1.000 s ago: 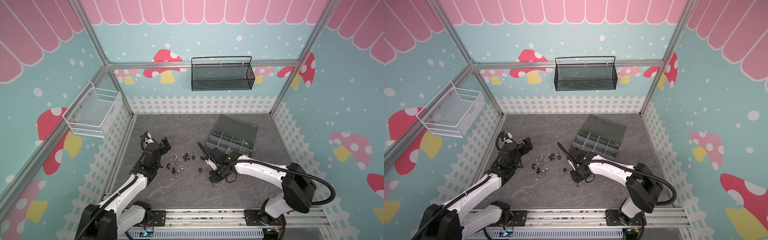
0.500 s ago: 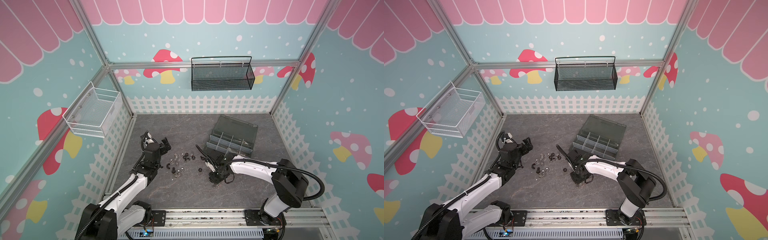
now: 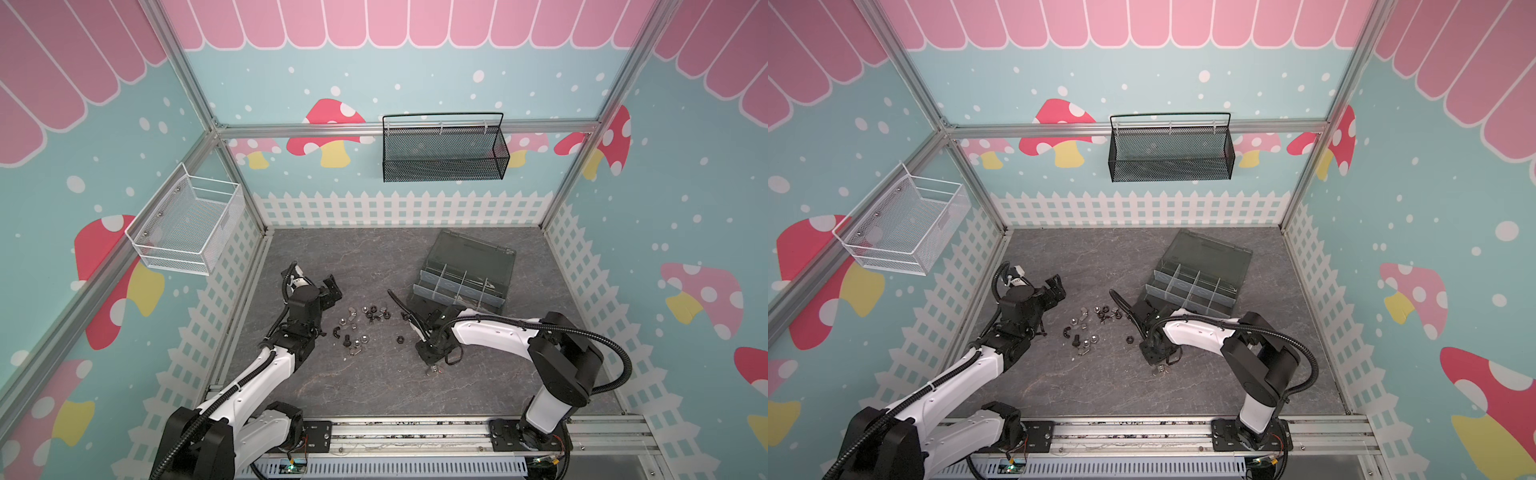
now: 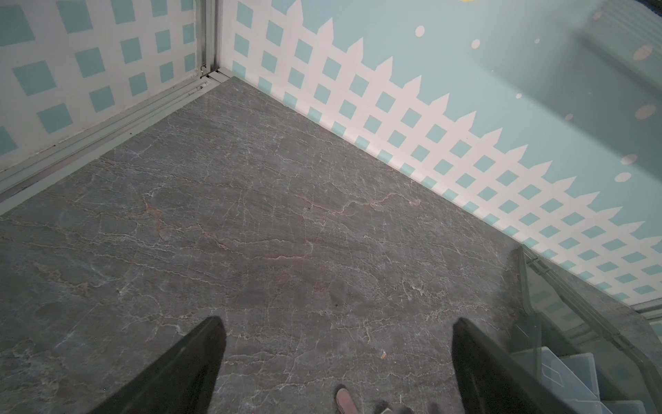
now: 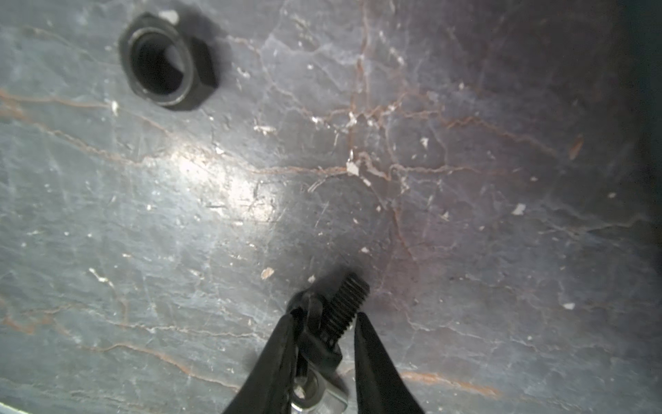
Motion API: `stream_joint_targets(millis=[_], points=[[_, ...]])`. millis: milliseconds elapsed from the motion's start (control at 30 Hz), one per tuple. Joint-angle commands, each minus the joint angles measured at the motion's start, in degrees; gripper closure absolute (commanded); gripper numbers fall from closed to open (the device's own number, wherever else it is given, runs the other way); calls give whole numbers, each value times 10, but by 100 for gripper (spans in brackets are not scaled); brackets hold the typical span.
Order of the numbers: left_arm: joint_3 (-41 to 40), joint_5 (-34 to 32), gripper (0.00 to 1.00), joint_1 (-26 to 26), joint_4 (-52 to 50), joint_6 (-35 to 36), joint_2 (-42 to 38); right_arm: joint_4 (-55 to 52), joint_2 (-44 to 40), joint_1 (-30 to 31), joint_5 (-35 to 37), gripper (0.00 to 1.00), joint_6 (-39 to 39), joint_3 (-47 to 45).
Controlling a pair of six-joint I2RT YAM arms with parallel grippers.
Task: Sort the screws and nuts into containers
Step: Pick up the screw from the center of the table.
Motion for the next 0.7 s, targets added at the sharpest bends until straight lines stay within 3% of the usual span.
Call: stream_joint_targets(millis=[0, 667], points=[[2, -14, 1, -2, -7, -10, -7, 0, 7, -5, 26, 74, 11, 13], [10, -11, 1, -2, -3, -12, -2, -39, -35, -23, 33, 96, -8, 56]])
